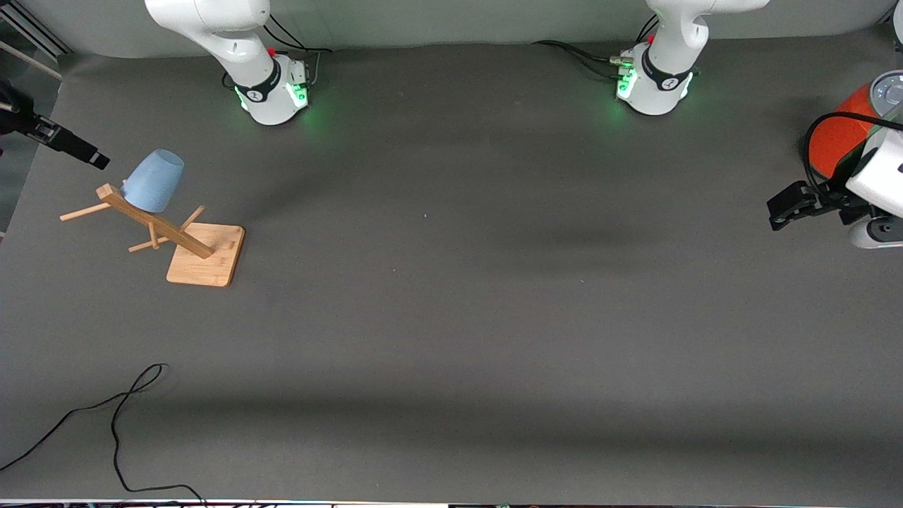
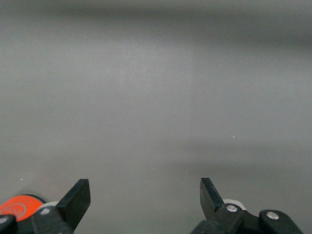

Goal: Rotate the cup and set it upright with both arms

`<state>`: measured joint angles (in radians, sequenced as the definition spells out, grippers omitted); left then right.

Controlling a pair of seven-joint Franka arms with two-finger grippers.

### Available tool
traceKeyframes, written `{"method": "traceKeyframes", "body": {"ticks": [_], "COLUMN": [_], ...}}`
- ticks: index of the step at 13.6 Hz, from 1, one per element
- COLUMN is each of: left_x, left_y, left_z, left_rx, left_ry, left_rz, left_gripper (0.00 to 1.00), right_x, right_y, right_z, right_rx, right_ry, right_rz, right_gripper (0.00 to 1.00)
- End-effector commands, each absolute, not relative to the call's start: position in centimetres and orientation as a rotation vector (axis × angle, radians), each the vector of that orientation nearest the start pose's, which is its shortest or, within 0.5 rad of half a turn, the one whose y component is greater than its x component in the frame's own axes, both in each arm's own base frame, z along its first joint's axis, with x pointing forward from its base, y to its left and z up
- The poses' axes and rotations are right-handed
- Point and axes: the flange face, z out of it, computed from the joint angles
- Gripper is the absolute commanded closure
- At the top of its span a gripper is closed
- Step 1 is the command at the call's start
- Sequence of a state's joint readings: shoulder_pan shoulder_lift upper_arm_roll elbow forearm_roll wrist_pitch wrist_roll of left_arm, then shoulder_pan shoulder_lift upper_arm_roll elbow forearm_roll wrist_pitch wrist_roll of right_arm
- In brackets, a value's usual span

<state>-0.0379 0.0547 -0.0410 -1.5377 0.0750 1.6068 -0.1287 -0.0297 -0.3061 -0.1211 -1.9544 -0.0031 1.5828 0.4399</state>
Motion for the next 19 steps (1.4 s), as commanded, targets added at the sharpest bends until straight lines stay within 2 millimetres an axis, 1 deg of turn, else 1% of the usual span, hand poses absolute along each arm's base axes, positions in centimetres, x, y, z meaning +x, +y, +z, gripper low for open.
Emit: {"method": "traceKeyframes", "body": {"ticks": [1, 3, 4, 6, 8, 11, 13, 15, 17, 18, 19], "left_x": [57.4, 57.7, 57.8, 57.9, 58.0, 57.9, 57.9, 57.3, 57.1, 57.2, 57.3], "left_y": [-3.8, -4.0, -4.0, -3.7, -3.3, -3.0, -2.5, -1.6, -1.5, -1.4, -1.0], "left_z": [60.9, 60.4, 60.4, 60.2, 60.1, 60.2, 61.4, 62.7, 63.6, 63.8, 63.9], "left_rx": [-3.054, -3.055, -3.061, -3.056, -3.054, -3.054, -3.059, -3.059, -3.063, -3.063, -3.063], "left_ry": [-0.085, -0.08, -0.08, -0.084, -0.095, -0.106, -0.119, -0.145, -0.155, -0.16, -0.181], "left_rz": [-0.013, -0.015, -0.016, -0.01, -0.009, 0.0, -0.038, -0.058, -0.093, -0.109, -0.116], "left_gripper": [0.0, 0.0, 0.0, 0.0, 0.0, 0.0, 0.0, 0.0, 0.0, 0.0, 0.0], "right_x": [44.6, 44.4, 44.1, 43.5, 43.3, 42.5, 42.5, 42.7, 42.7, 42.8, 42.8], "right_y": [-7.3, -7.5, -8.0, -7.9, -8.0, -9.4, -9.4, -9.4, -9.3, -9.2, -9.2], "right_z": [58.8, 56.8, 55.3, 52.5, 50.4, 47.1, 45.6, 45.2, 45.3, 45.2, 45.2], "right_rx": [-2.938, -2.932, -2.923, -2.902, -2.898, -2.841, -2.835, -2.836, -2.83, -2.818, -2.817], "right_ry": [1.059, 1.073, 1.087, 1.091, 1.098, 1.149, 1.157, 1.159, 1.158, 1.161, 1.161], "right_rz": [0.104, 0.134, 0.15, 0.146, 0.144, 0.175, 0.183, 0.185, 0.181, 0.186, 0.184], "right_gripper": [0.0, 0.0, 0.0, 0.0, 0.0, 0.0, 0.0, 0.0, 0.0, 0.04, 0.33]}}
